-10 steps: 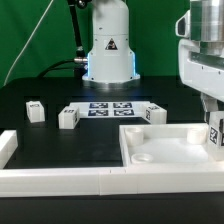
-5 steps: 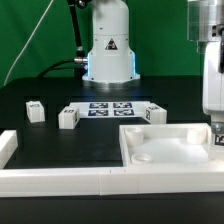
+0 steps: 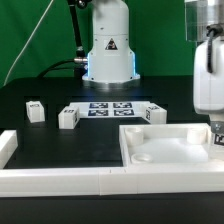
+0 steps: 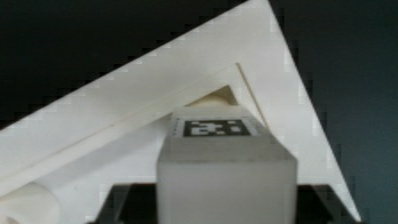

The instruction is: Assemble one leg

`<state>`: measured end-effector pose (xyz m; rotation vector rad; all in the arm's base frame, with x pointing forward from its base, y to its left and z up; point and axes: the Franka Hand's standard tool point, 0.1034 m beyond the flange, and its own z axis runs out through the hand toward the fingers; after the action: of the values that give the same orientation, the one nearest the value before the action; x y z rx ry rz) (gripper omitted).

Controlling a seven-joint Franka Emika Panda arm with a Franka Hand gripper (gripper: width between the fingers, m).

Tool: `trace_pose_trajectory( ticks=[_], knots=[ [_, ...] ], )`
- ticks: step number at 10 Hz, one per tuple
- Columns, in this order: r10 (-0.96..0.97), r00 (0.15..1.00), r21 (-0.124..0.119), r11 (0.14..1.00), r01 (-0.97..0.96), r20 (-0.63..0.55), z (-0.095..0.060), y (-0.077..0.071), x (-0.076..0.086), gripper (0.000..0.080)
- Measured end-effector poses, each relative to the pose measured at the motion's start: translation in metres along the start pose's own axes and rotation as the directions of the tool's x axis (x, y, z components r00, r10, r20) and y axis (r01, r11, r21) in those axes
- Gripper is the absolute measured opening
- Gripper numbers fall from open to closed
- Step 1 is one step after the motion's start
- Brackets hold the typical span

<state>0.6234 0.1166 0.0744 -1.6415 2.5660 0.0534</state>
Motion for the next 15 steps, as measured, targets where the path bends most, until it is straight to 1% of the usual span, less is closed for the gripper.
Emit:
trace_pose_trajectory(
  ticks=[1, 2, 3, 4, 5, 6, 7, 8, 10, 11, 12, 13, 14, 15],
  knots=[
    [-0.014, 1.0, -0.001, 1.0, 0.014, 0.0, 0.0, 0.001, 0.0, 0.0294],
    [-0.035, 0.999, -0.001, 0.999, 0.035, 0.0, 0.001, 0.001, -0.001, 0.0499],
    [-0.089, 0.996, -0.001, 0.996, 0.089, 0.0, 0.001, 0.0, 0.0, 0.0499],
    [-0.13, 0.991, -0.001, 0.992, 0.13, 0.004, 0.001, -0.001, 0.001, 0.0618],
    [-0.141, 0.99, 0.011, 0.99, 0.141, 0.006, 0.002, 0.001, -0.003, 0.0644],
    [-0.281, 0.96, 0.012, 0.96, 0.281, 0.0, 0.002, 0.001, -0.002, 0.0644],
    [-0.365, 0.931, 0.012, 0.931, 0.365, -0.001, 0.002, 0.001, -0.002, 0.0649],
    [-0.483, 0.876, 0.007, 0.876, 0.483, -0.003, 0.002, 0.002, -0.003, 0.0649],
    [-0.716, 0.698, 0.006, 0.698, 0.716, -0.012, 0.0, -0.002, -0.003, 0.0649],
    [-0.789, 0.614, 0.007, 0.614, 0.79, -0.016, -0.001, -0.006, -0.002, 0.0649],
    [-0.863, 0.505, -0.008, 0.505, 0.863, -0.029, -0.002, -0.007, -0.002, 0.0649],
    [-0.926, 0.374, -0.035, 0.376, 0.926, -0.044, -0.002, -0.007, -0.001, 0.0649],
    [-0.963, 0.264, -0.052, 0.267, 0.962, -0.049, -0.002, -0.008, 0.0, 0.0649],
    [-0.98, 0.196, -0.056, 0.198, 0.979, -0.045, -0.002, -0.009, 0.002, 0.0649]
  ],
)
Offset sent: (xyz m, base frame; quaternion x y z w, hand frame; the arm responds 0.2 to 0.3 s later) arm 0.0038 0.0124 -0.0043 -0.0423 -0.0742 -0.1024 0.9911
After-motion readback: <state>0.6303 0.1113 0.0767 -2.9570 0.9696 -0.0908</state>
